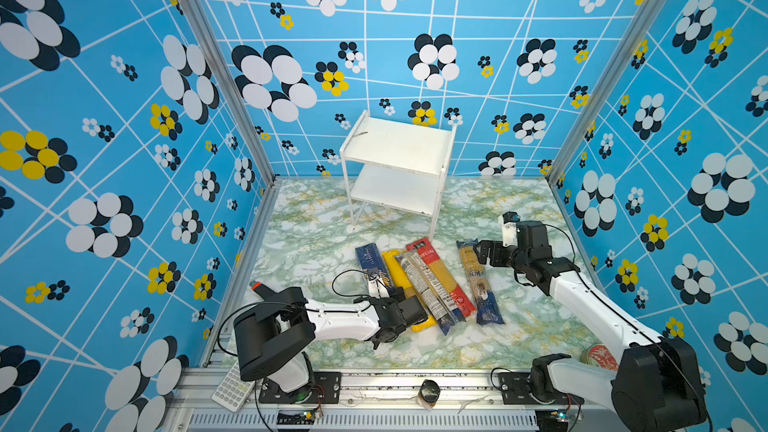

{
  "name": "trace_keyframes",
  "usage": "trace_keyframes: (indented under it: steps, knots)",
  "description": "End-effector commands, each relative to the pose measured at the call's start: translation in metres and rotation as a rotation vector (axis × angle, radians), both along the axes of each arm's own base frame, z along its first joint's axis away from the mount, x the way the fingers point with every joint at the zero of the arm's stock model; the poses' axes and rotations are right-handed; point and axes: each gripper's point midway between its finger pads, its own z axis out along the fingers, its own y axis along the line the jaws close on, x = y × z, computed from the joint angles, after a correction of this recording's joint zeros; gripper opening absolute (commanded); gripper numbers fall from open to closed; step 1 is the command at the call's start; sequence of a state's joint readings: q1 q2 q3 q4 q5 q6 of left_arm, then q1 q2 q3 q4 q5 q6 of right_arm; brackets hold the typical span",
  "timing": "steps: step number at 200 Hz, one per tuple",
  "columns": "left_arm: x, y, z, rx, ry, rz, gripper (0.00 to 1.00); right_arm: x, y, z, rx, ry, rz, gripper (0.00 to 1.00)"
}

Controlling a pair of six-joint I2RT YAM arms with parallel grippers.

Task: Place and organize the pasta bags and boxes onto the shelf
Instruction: 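Reach the left gripper to the blue Barilla box while the right arm moves over bags, then close the left gripper on the Barilla box's near end and lift it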

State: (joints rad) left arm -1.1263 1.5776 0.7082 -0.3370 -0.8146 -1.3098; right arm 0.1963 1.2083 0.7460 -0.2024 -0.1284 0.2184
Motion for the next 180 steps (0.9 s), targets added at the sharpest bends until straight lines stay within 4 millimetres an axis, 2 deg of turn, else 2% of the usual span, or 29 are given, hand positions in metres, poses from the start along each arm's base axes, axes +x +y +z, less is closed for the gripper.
trace_keyframes:
  steps: [1, 75, 161, 180]
  knots:
    - [-0.009, 0.013, -0.011, 0.045, 0.038, 0.015, 0.99, -0.002, -0.001, -0.007, -0.010, 0.010, -0.010, 0.99]
    - [-0.020, 0.037, -0.020, 0.085, 0.069, 0.032, 0.99, -0.007, -0.001, -0.005, -0.010, 0.000, -0.009, 0.99]
    - [-0.034, 0.088, -0.020, 0.187, 0.113, 0.118, 0.99, -0.006, 0.002, -0.008, 0.013, 0.007, -0.007, 0.99]
    - [-0.036, 0.092, -0.019, 0.185, 0.109, 0.115, 0.99, -0.005, 0.004, -0.008, 0.016, 0.009, -0.002, 0.99]
